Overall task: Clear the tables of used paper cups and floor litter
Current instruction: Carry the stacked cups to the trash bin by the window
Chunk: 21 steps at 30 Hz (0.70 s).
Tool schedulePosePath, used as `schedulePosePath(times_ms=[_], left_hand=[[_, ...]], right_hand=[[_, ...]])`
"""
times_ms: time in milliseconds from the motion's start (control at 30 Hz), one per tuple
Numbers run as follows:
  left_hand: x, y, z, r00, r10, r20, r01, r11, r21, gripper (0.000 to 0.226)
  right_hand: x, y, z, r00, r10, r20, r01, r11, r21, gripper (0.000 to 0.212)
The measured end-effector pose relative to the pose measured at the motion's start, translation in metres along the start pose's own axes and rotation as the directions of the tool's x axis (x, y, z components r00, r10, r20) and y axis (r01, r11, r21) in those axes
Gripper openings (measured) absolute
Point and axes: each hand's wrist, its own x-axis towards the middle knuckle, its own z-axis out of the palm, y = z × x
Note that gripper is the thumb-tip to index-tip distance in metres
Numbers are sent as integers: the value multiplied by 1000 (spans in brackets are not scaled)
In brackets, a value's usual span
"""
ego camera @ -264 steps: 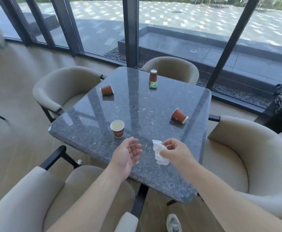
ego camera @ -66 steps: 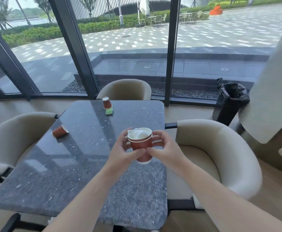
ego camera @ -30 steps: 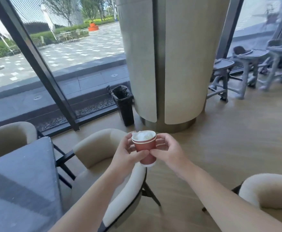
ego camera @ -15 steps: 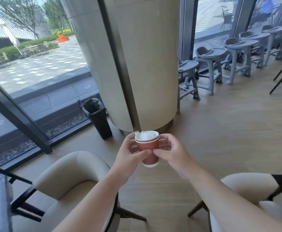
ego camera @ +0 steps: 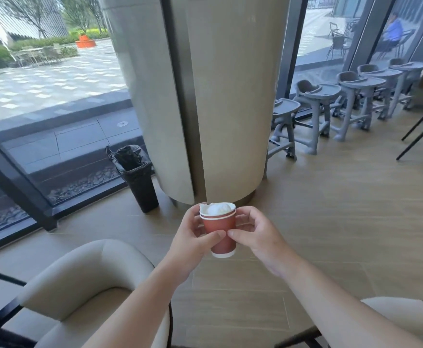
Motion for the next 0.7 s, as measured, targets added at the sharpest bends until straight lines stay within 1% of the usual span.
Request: schedulePosePath(times_ms=[100, 233, 333, 467, 700], left_hand=[[24, 4, -23, 1000, 14, -1, -14, 1000, -12, 74], [52, 12, -52, 999, 31, -26, -32, 999, -25, 80], [67, 17, -72, 998, 42, -40, -43, 999, -29, 81], [86, 19, -98, 995, 33, -90, -39, 998, -59, 79], [120, 11, -126, 979, 10, -204, -17, 999, -34, 80]], right_hand=[[30, -6, 13, 1000, -2, 8, 2, 1000, -14, 39], [64, -6, 30, 1000, 7, -13, -7, 1000, -1, 43], [85, -5, 42, 1000, 27, -5, -27, 1000, -3, 41], [115, -4, 53, 999, 35, 27, -34, 999, -2, 40], [177, 7, 61, 991, 87, 104, -90, 996, 25, 34]])
